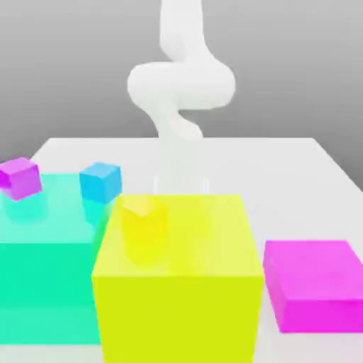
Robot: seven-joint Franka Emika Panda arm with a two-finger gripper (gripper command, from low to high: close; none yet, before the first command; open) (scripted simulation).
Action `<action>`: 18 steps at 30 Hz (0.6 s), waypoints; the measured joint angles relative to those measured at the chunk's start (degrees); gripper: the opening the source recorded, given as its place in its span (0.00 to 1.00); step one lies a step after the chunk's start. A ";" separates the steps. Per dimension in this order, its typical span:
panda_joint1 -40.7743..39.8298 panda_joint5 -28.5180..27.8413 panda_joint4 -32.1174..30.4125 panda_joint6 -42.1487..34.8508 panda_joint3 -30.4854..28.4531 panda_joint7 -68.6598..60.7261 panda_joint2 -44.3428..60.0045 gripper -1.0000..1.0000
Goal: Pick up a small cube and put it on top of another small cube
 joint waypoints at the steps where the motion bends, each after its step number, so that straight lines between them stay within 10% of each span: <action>1: 0.58 0.17 0.62 0.32 0.27 -0.15 2.25 0.50; 18: 8.01 -1.02 10.48 5.26 7.92 0.14 37.73 0.50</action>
